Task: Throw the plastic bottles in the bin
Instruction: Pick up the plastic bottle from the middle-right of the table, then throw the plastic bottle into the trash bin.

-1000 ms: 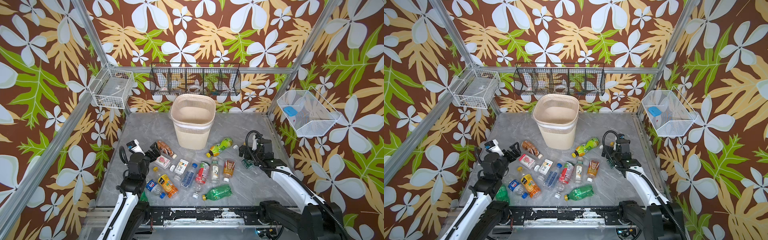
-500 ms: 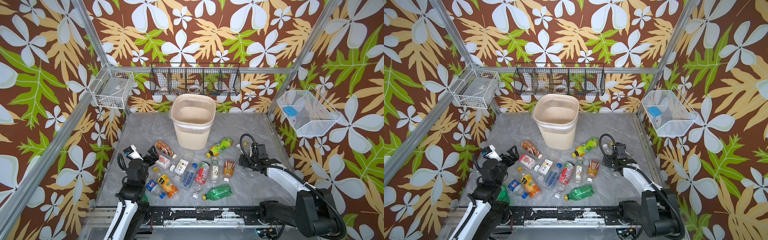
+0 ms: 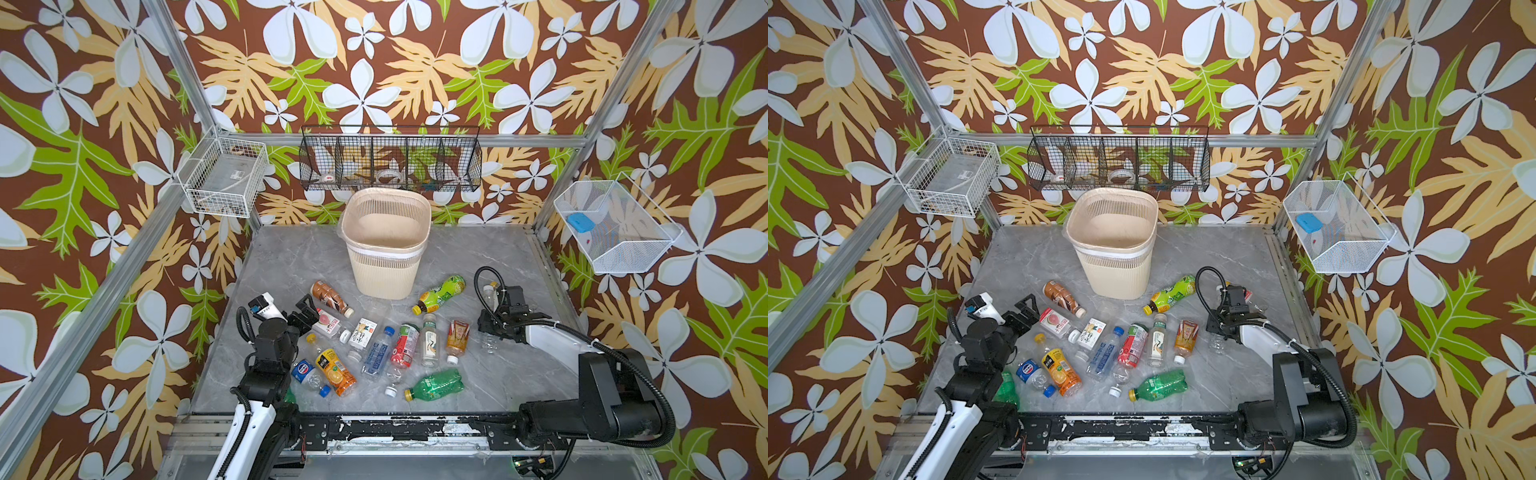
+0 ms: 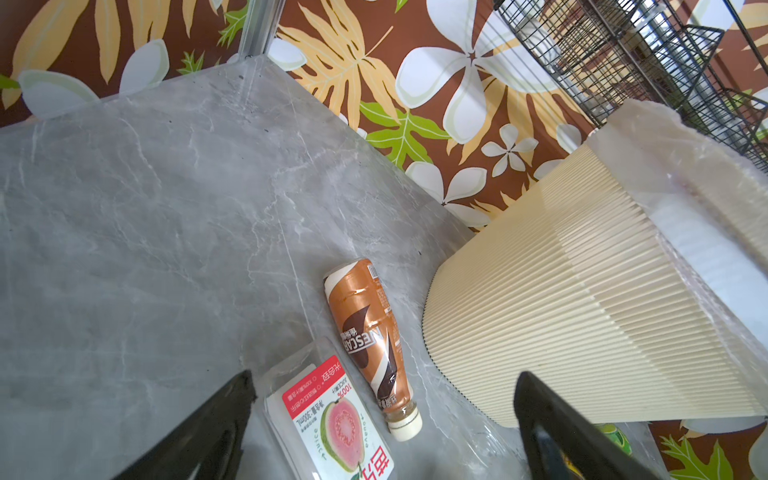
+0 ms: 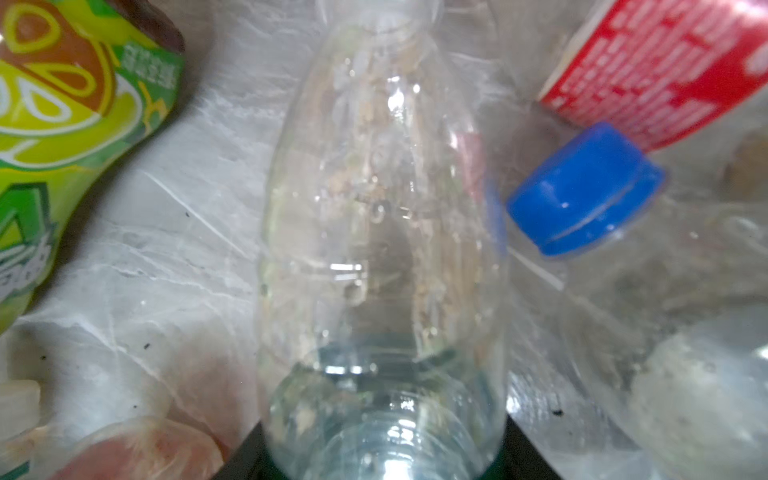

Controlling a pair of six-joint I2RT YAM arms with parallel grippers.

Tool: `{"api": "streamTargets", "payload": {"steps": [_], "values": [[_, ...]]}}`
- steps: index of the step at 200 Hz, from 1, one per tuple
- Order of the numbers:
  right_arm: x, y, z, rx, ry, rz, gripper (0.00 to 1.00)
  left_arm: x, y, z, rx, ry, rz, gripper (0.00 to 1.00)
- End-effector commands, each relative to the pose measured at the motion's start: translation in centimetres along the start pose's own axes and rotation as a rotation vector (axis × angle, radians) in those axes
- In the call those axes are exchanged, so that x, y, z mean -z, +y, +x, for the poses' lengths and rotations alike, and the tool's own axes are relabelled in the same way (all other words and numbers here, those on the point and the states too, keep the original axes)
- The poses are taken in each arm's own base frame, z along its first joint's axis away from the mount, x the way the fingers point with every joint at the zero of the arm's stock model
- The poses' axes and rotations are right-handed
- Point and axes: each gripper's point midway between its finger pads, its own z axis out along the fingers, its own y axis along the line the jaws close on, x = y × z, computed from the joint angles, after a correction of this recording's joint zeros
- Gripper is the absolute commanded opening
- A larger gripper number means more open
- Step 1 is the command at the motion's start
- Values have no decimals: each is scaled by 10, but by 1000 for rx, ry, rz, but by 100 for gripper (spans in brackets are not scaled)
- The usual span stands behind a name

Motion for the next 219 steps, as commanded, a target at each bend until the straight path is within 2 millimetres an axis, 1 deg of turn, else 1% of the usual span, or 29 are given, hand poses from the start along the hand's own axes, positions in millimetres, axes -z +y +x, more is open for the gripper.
{"api": "streamTargets", "payload": {"steps": [1,14,29,57,74,89,95,100,109,121,133,150,168,178,192,193,194,199,202,219], "values": [[11,5,-13,-5,-43,-17,51,1,3,2,27,4,-9,97],[27,9,-28,-2,-90,-23,50,1,3,2,33,4,-12,97],[52,16,-49,3,-164,-42,48,1,5,3,41,10,-19,97],[114,31,-100,12,-350,-87,47,3,11,9,49,29,-44,97],[158,50,-135,25,-469,-148,46,5,14,11,57,36,-51,96],[199,80,-165,72,-580,-205,46,8,16,13,66,39,-53,96],[212,95,-175,97,-613,-227,46,9,17,14,71,41,-56,96],[228,110,-186,120,-651,-250,46,9,17,14,74,41,-56,96],[250,136,-201,161,-708,-288,46,11,19,16,79,44,-57,96],[275,174,-218,213,-771,-348,46,13,20,17,87,46,-59,96],[293,210,-232,258,-816,-407,46,15,21,18,97,47,-61,95],[309,260,-248,325,-855,-479,46,18,23,18,112,44,-62,95],[306,309,-261,378,-856,-548,46,21,23,20,126,48,-57,94],[297,330,-267,394,-836,-597,46,22,24,20,131,49,-55,94],[276,353,-274,420,-805,-615,46,24,25,22,136,52,-56,94],[277,353,-274,421,-806,-616,46,24,25,22,136,52,-57,94],[272,355,-274,424,-798,-613,46,24,25,22,138,52,-57,94],[261,361,-275,439,-781,-612,46,25,25,22,138,53,-55,94],[258,365,-276,445,-777,-612,46,25,25,23,139,54,-55,94],[228,380,-273,497,-719,-612,46,27,26,23,139,57,-60,94]]}}
